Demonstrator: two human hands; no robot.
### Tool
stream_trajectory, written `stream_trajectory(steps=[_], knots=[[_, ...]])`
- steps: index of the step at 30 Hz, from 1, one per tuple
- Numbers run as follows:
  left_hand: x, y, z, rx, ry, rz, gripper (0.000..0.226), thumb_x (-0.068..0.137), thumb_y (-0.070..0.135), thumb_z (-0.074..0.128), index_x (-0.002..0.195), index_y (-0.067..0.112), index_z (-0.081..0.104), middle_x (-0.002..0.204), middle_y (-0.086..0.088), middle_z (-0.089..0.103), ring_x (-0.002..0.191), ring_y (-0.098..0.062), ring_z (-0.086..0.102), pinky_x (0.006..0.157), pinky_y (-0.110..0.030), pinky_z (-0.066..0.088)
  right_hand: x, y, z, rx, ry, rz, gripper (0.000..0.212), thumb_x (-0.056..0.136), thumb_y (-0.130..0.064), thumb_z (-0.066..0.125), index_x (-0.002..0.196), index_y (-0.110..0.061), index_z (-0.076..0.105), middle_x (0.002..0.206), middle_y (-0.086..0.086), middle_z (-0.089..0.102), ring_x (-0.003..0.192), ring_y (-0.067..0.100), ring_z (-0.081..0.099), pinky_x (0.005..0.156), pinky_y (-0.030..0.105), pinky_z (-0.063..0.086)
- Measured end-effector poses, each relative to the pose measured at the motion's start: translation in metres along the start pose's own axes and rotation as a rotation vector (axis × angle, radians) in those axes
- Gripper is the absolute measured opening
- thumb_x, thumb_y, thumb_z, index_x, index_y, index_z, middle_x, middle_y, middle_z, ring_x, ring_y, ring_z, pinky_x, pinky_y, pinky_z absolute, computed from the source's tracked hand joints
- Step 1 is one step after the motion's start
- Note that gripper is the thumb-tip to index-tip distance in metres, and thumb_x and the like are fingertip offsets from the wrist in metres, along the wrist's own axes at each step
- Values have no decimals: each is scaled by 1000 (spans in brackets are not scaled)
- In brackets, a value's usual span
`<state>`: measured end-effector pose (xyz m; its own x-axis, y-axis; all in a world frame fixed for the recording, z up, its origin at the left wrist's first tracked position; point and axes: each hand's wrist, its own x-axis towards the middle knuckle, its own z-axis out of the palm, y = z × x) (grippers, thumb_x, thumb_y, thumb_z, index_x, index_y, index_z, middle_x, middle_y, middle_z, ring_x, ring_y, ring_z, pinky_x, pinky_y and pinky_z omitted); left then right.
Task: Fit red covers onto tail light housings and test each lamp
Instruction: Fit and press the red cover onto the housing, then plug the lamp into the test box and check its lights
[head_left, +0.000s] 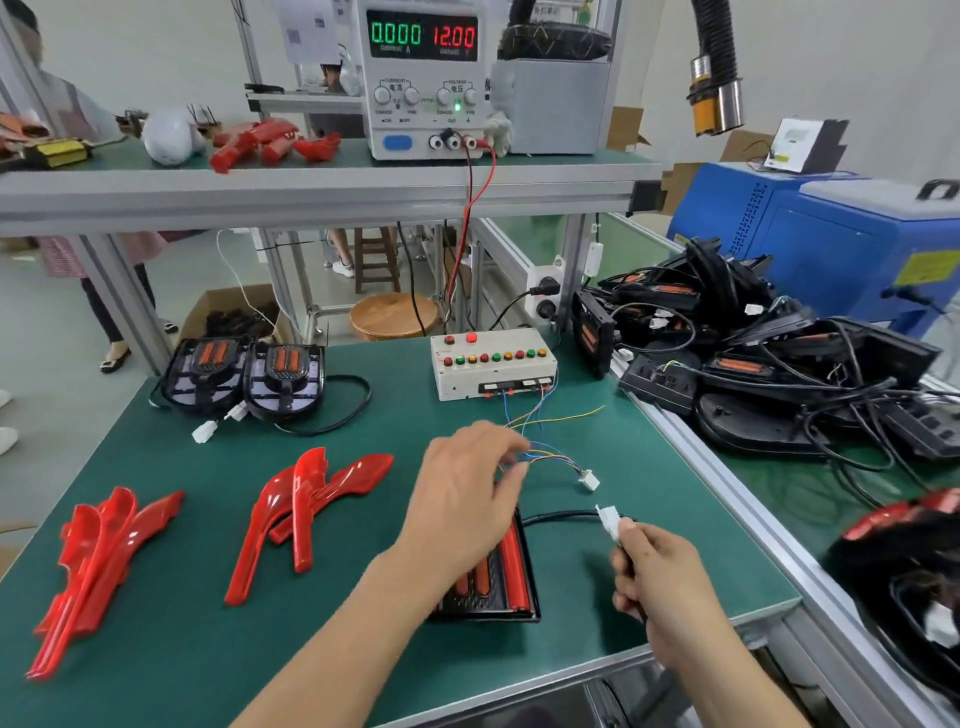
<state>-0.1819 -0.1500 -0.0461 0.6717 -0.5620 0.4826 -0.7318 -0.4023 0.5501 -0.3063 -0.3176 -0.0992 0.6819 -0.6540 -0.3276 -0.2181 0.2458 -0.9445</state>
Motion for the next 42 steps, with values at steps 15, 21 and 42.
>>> stream_trajectory(steps=[15, 21, 42], knots=[[87, -11, 103, 428, -626, 337, 15, 97, 16, 62, 110, 22, 65, 110, 2, 72, 109, -24, 61, 101, -41, 30, 24, -9, -3, 31, -31, 83, 31, 107, -22, 47, 98, -1, 68, 54, -3, 37, 42, 11, 25, 44, 23, 25], [90, -17, 86, 6, -616, 195, 15, 95, 17, 67, 110, 17, 71, 112, 2, 74, 108, -15, 66, 99, -34, 49, 29, -1, -2, -92, -83, -72, 38, 104, -27, 57, 84, 5, 60, 59, 0, 31, 43, 12, 25, 41, 24, 25], [86, -23, 60, -345, -625, 82, 11, 93, 9, 70, 101, 13, 77, 99, 3, 77, 99, -7, 70, 99, -28, 52, 38, 1, -4, -227, -205, -150, 48, 107, -41, 44, 90, -6, 72, 55, -2, 35, 47, 14, 30, 46, 29, 33]])
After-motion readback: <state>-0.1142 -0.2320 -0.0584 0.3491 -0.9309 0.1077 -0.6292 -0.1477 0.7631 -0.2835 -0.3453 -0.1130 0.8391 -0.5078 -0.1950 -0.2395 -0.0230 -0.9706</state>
